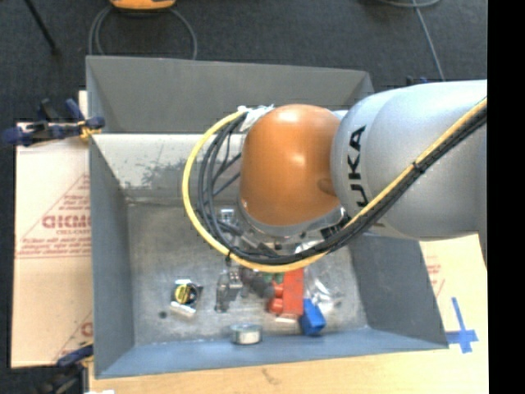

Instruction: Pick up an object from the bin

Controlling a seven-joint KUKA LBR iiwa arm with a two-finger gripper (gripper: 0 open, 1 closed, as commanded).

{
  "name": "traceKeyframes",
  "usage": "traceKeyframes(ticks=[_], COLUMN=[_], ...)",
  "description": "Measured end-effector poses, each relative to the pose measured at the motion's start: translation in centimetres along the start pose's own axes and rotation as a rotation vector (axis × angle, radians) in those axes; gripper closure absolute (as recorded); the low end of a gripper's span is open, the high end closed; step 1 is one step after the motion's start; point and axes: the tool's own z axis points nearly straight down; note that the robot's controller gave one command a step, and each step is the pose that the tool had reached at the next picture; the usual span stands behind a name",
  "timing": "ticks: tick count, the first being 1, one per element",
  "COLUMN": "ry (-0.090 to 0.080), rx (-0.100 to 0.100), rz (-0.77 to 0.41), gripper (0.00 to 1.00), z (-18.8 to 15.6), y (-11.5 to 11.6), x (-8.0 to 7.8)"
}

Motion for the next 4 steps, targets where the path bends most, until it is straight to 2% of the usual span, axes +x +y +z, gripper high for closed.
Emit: traceKeyframes(ticks=[1, 2, 3, 4], ry=[-0.002, -0.01, -0.015, -0.016], rx=[0.002, 0.002, -0.001, 0.002], rz=[-0.241, -0.556, -0.553, -0.558], gripper=[0.0, 0.0, 1.0, 1.0], z=[11.6, 14.1, 13.9, -0.9], y=[1.6, 2.2, 2.4, 1.5], x=[-1.7, -1.8, -1.9, -0.7])
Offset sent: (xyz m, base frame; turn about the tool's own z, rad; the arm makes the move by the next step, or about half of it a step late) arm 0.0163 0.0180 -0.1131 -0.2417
